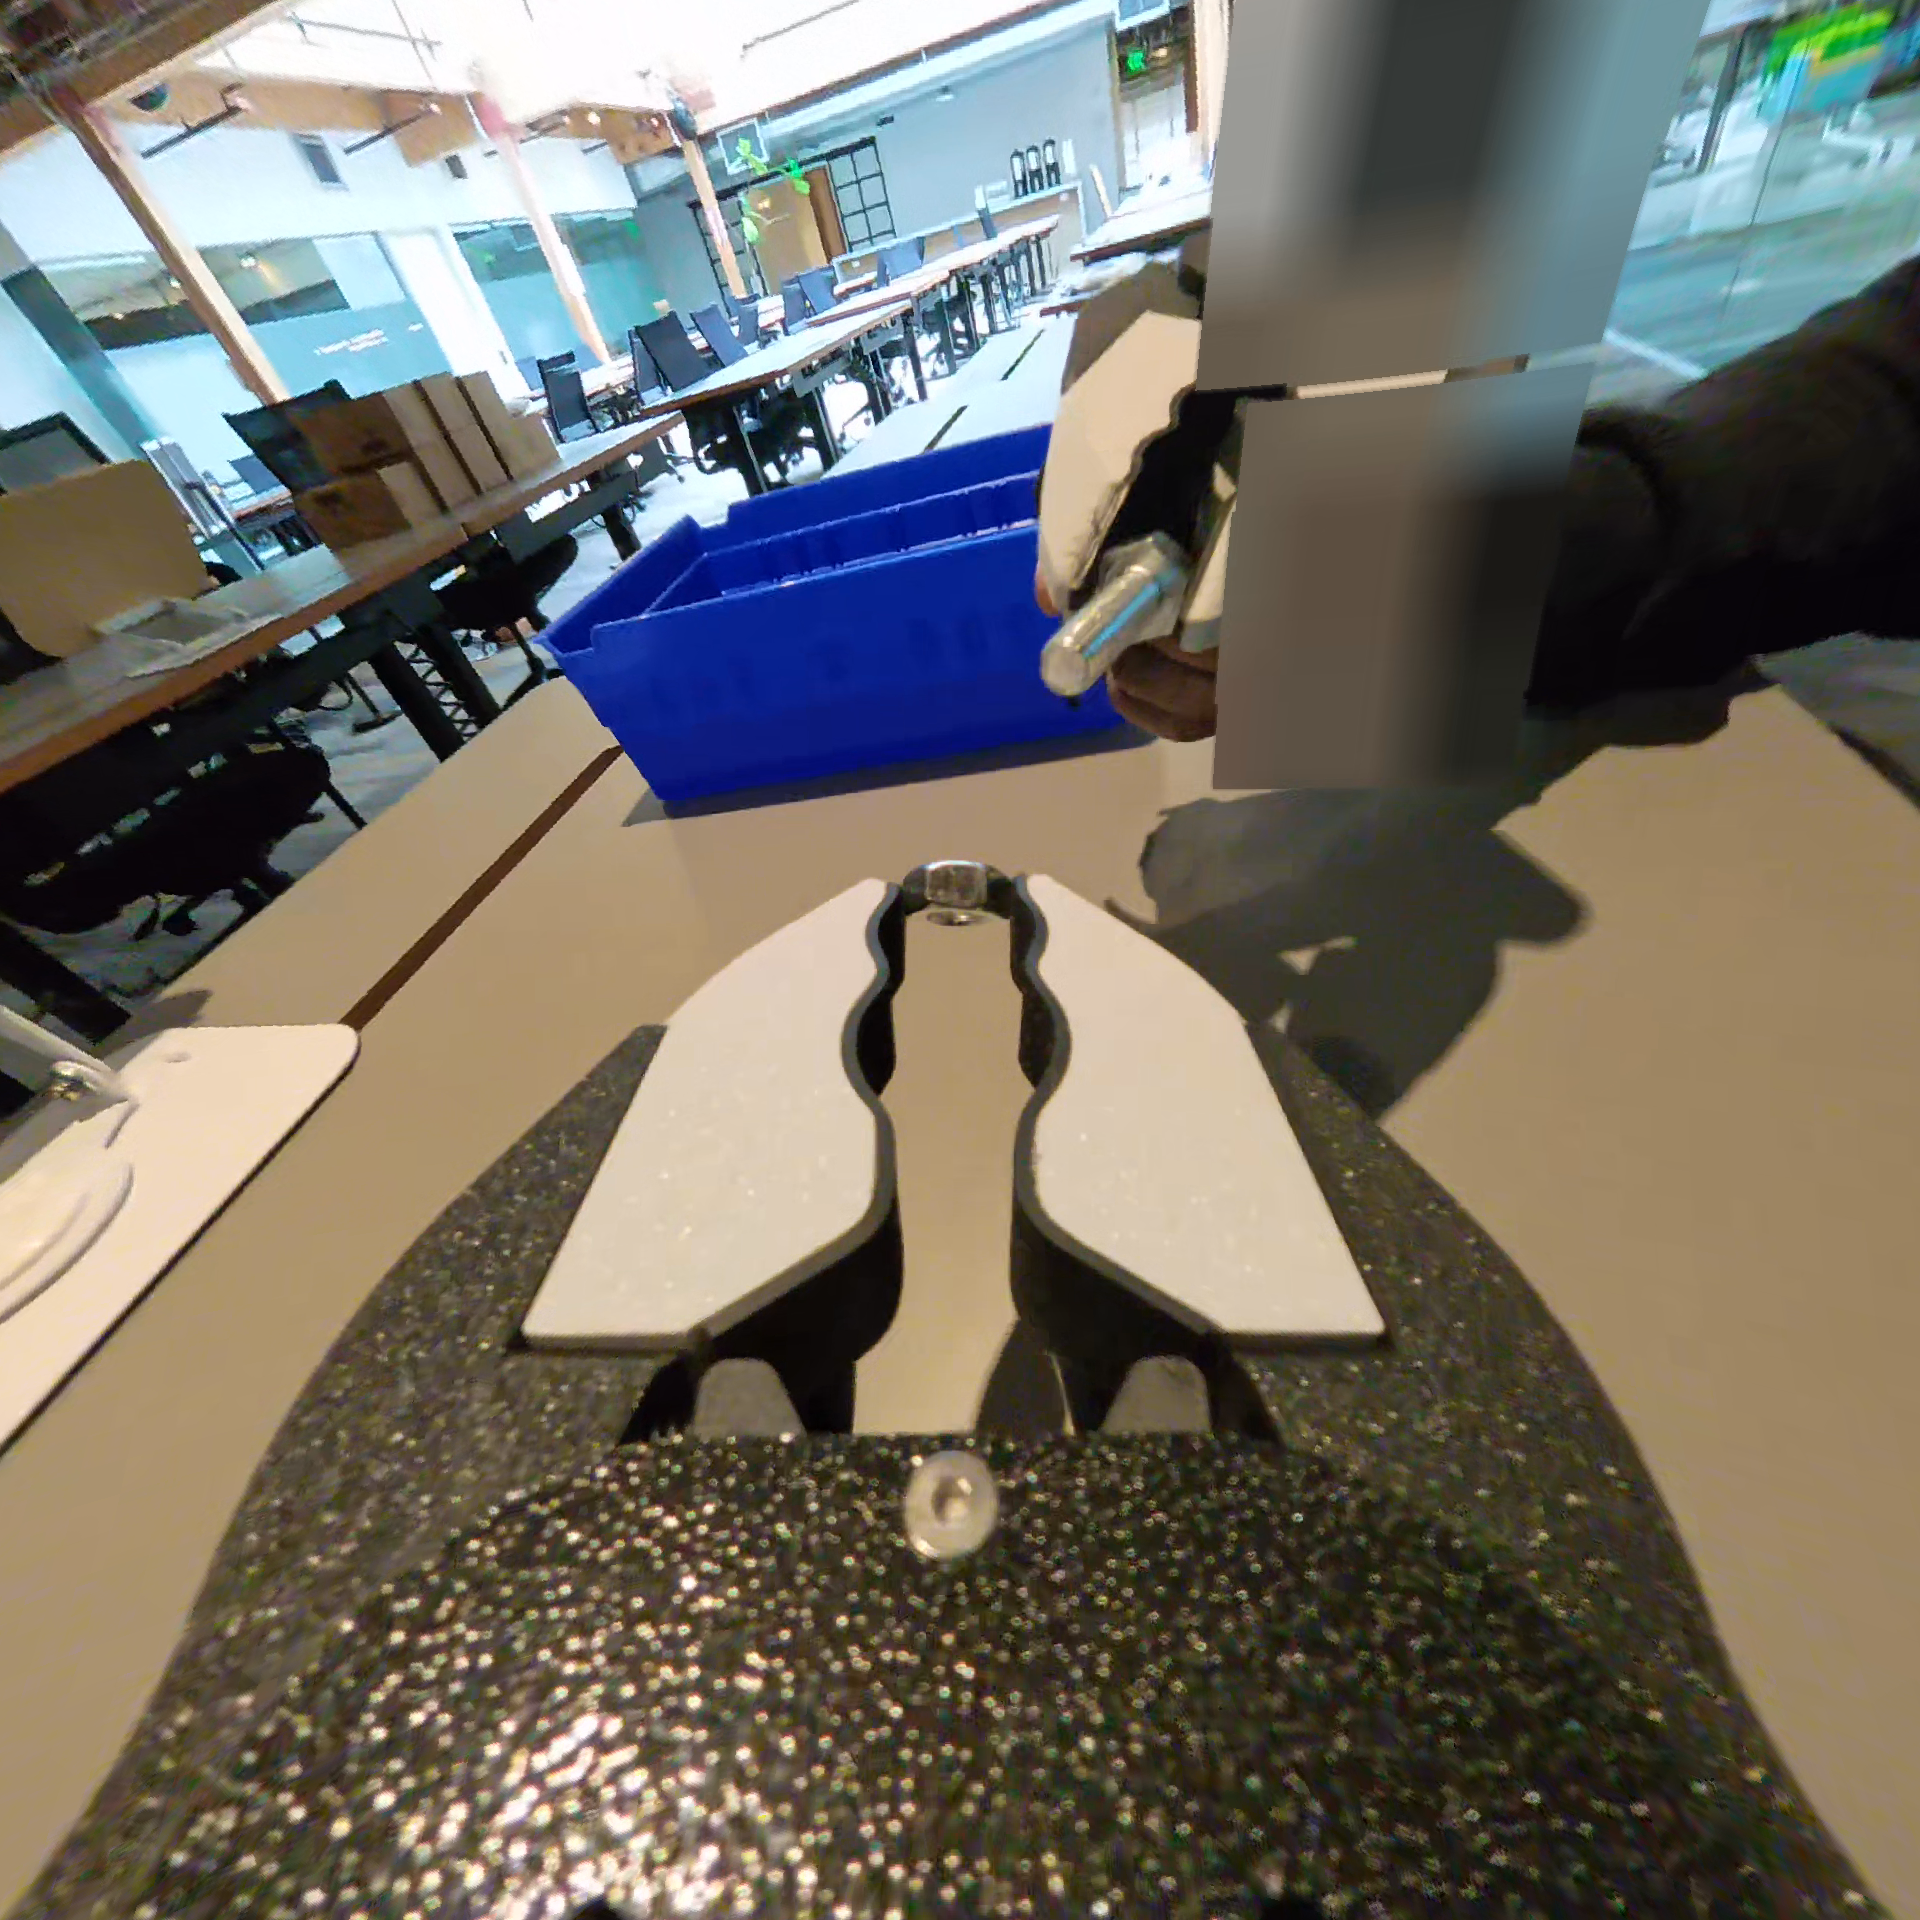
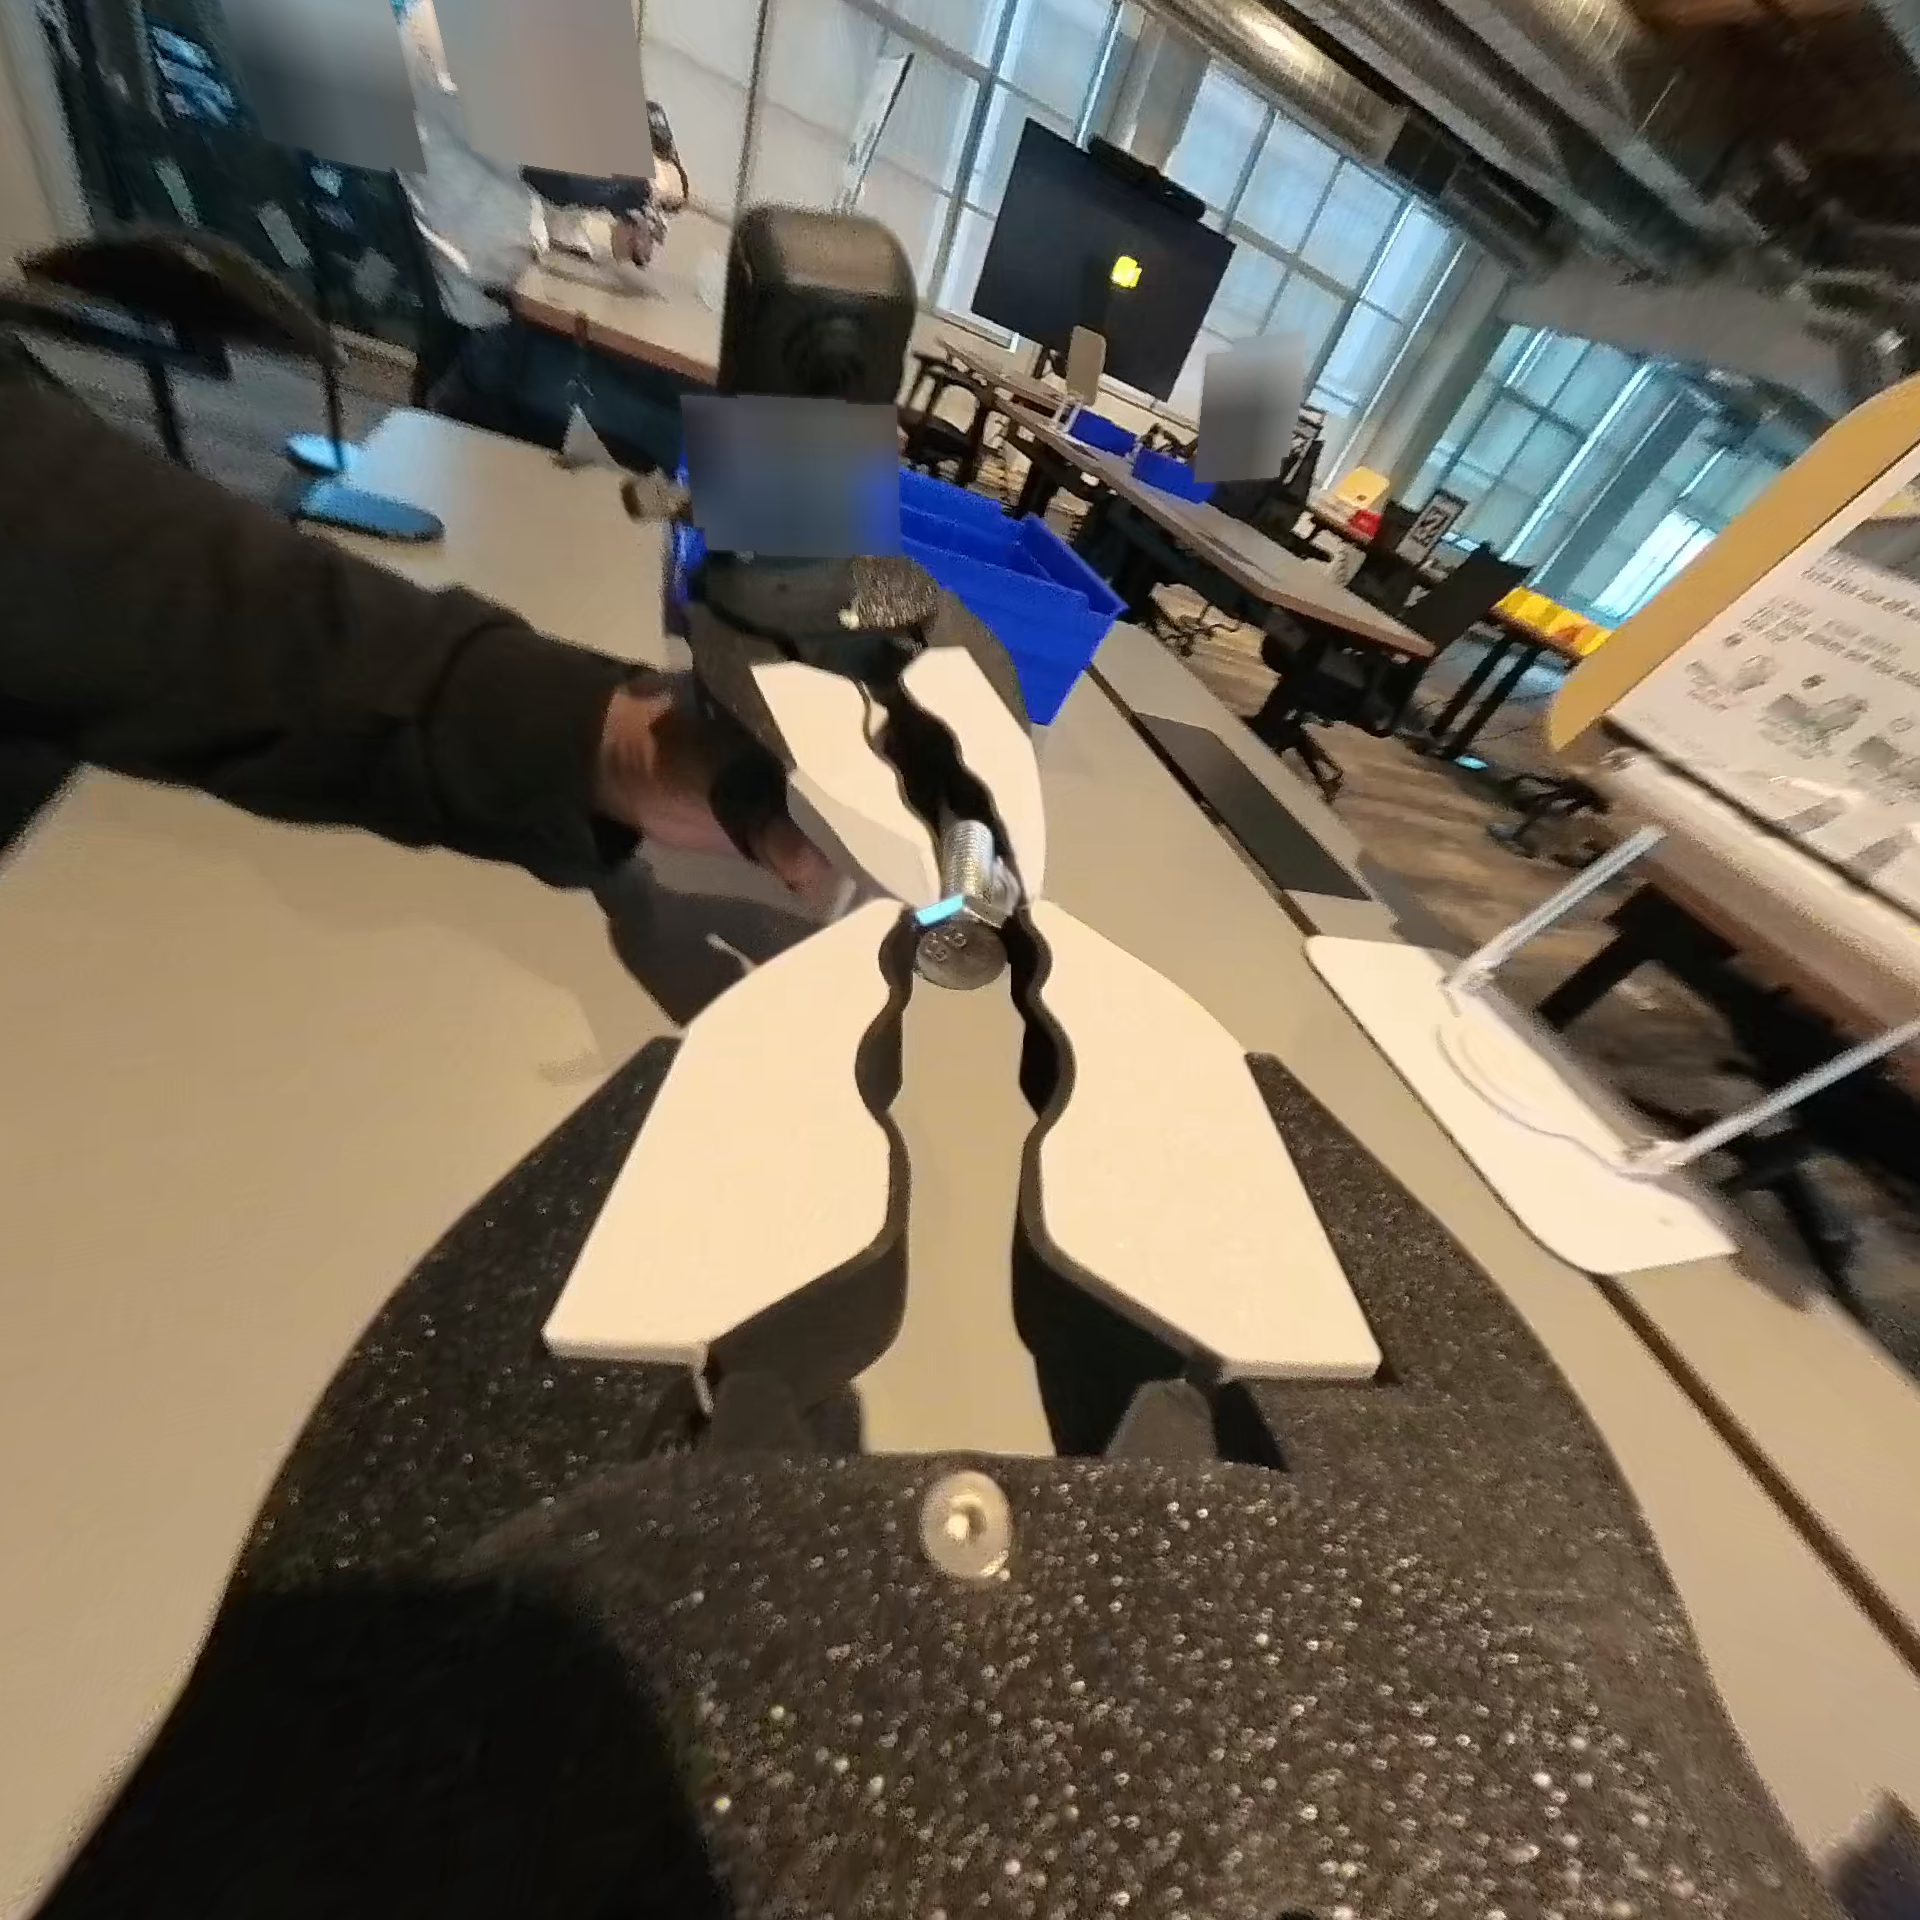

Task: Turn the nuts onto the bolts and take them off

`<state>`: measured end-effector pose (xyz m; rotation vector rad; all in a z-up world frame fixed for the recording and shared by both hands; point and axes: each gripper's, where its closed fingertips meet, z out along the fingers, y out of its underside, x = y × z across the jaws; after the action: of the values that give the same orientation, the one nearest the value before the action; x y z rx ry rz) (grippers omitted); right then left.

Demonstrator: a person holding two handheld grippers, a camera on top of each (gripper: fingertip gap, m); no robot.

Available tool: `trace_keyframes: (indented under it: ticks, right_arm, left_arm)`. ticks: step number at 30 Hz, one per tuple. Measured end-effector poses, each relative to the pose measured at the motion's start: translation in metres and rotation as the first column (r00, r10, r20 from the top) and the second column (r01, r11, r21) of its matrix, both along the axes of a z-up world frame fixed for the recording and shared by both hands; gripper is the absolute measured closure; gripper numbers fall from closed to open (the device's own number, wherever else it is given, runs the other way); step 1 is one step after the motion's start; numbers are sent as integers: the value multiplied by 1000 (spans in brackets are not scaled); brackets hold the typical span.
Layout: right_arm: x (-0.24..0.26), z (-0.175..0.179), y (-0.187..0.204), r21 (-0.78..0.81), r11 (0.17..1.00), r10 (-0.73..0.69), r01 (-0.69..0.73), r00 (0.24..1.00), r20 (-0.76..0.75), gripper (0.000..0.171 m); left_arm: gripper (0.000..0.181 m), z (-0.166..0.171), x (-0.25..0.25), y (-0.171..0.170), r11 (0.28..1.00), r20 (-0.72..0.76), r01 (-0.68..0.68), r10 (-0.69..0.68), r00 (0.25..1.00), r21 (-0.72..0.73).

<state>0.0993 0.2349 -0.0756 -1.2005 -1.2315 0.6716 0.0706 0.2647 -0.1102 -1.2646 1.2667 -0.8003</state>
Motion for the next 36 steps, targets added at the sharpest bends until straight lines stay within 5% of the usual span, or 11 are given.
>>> trace_keyframes:
  ticks: [11, 36]
  right_arm:
    - [7, 0, -24, 308, 951, -27, -17, 990, 138, 153]
    - [-4, -33, -30, 309, 945, 6, -106, 951, 309, 153]
  left_arm:
    - [162, 12, 5, -30, 917, -177, -16, 94, 980, 398]
    - [162, -8, 14, -47, 853, -343, 100, 97, 934, 512]
